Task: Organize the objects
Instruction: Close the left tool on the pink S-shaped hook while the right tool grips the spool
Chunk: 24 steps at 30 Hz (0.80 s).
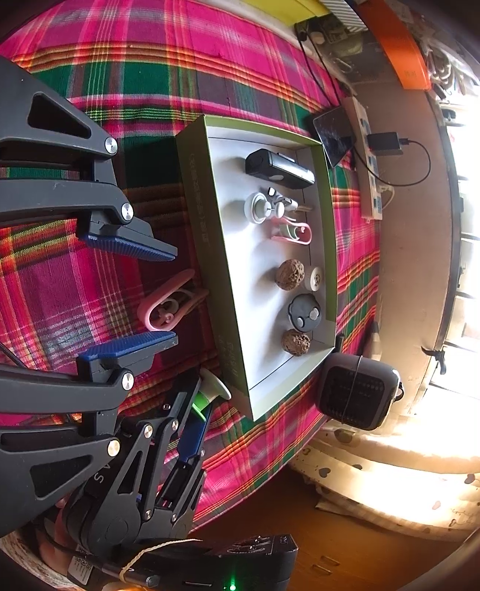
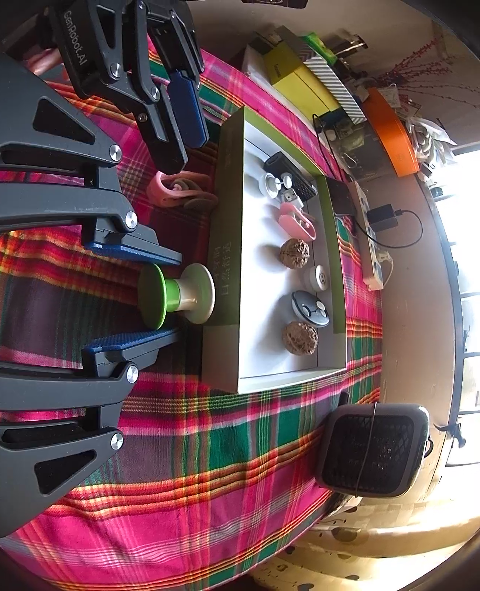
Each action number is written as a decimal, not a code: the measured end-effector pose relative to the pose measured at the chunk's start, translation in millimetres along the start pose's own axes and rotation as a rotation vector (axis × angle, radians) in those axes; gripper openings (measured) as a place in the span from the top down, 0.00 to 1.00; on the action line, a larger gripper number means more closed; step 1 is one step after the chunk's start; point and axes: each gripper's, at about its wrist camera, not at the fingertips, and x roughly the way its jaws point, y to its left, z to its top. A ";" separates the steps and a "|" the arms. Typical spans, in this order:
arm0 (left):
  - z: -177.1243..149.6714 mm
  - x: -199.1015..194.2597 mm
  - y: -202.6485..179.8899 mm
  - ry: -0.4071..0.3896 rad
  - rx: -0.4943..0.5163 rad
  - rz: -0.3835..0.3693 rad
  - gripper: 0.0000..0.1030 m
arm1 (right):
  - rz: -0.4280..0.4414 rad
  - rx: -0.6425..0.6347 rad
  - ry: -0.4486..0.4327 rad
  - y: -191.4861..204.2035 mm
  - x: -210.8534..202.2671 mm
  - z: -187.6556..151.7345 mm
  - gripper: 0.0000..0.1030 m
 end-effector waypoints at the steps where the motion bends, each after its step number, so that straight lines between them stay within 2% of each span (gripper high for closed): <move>1: 0.4 0.7 -0.8 0.002 -0.003 0.000 0.63 | 0.003 0.005 0.000 -1.6 -0.4 -0.3 0.66; 11: 1.7 11.6 -7.3 0.029 -0.003 0.042 0.63 | -0.018 -0.008 0.003 -4.8 -3.3 -2.2 0.66; 24: 4.9 13.0 -6.7 0.026 -0.029 0.049 0.61 | -0.016 0.000 0.004 -7.7 -3.7 -3.3 0.66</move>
